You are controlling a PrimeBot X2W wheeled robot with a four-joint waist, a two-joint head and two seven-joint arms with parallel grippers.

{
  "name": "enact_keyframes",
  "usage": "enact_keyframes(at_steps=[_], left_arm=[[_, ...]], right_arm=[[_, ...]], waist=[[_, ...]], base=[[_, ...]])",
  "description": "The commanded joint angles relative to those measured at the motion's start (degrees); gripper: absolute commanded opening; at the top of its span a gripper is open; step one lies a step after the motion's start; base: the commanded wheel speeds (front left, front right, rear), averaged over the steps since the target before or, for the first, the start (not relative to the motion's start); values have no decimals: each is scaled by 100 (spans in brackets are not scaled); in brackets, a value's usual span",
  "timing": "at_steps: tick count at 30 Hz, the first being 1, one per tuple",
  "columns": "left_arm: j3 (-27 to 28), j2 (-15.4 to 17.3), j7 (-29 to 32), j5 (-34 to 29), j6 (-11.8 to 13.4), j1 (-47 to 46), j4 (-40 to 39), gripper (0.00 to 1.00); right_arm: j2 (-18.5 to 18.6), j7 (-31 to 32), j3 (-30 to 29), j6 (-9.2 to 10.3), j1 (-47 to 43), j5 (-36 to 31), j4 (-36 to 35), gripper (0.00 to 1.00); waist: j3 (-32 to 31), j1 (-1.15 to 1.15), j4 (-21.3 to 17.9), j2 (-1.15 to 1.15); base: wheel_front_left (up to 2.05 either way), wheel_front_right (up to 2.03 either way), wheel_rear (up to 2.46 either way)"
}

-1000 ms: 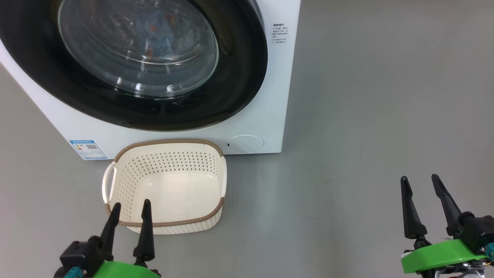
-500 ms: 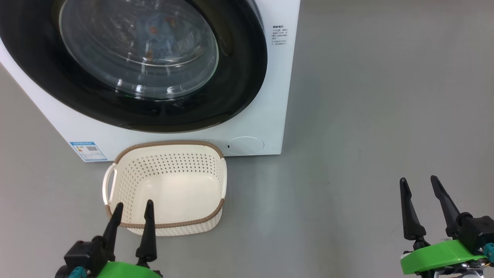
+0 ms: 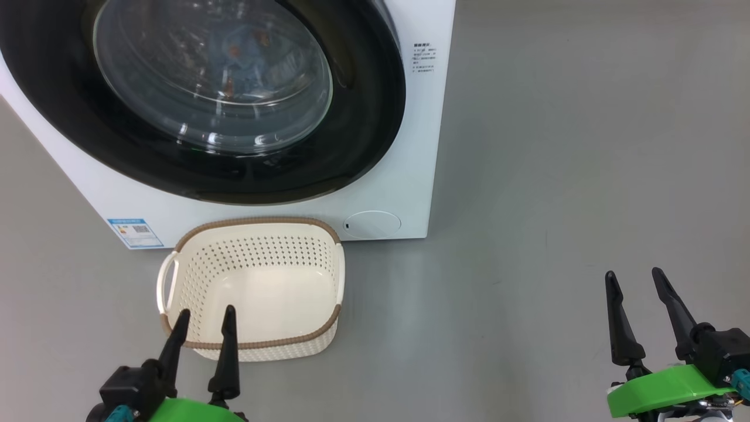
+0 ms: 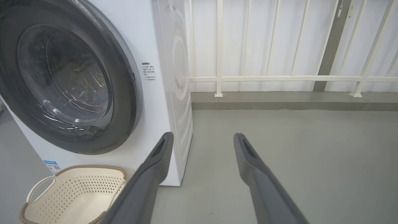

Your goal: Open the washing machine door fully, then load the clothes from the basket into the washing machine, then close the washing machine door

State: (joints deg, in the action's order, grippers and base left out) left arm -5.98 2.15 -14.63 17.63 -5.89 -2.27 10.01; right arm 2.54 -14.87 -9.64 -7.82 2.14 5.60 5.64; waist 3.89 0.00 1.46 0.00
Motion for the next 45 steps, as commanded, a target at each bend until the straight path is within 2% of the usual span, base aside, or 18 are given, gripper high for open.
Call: enact_keyframes(at_steps=[1,20,21,27,32,37,45], left_arm=[[189,73,-37,27,-37,-87,-90,100],[210,73,-37,179,-131,-40,30,100],[44,-3,1,182,-99,6,150,0],[25,-65,36,319,-93,91,397,0],[55,-40,103,633,-95,83,390,0],[77,-22,156,879,-96,64,397,0],[130,14,280,1433,-103,20,413,0]], right_arm=[[34,-13,166,33,58,-50,-117,100],[33,-13,197,33,51,-22,-98,100],[-2,-1,21,-1,2,5,55,0],[-62,72,-3,-2,-39,155,395,0],[-58,160,13,0,-30,506,407,0],[-55,217,32,1,-19,782,420,0],[-48,361,62,3,13,1407,449,0]], waist=[[-8,0,1,0],[-51,0,-30,0],[-51,0,-30,0],[-54,1,-28,0],[-84,13,-37,0],[-84,1,-41,0],[-104,0,-49,0]], base=[[0,0,0],[0,0,0],[0,0,0],[0,0,0],[0,0,0],[0,0,0],[0,0,0]])
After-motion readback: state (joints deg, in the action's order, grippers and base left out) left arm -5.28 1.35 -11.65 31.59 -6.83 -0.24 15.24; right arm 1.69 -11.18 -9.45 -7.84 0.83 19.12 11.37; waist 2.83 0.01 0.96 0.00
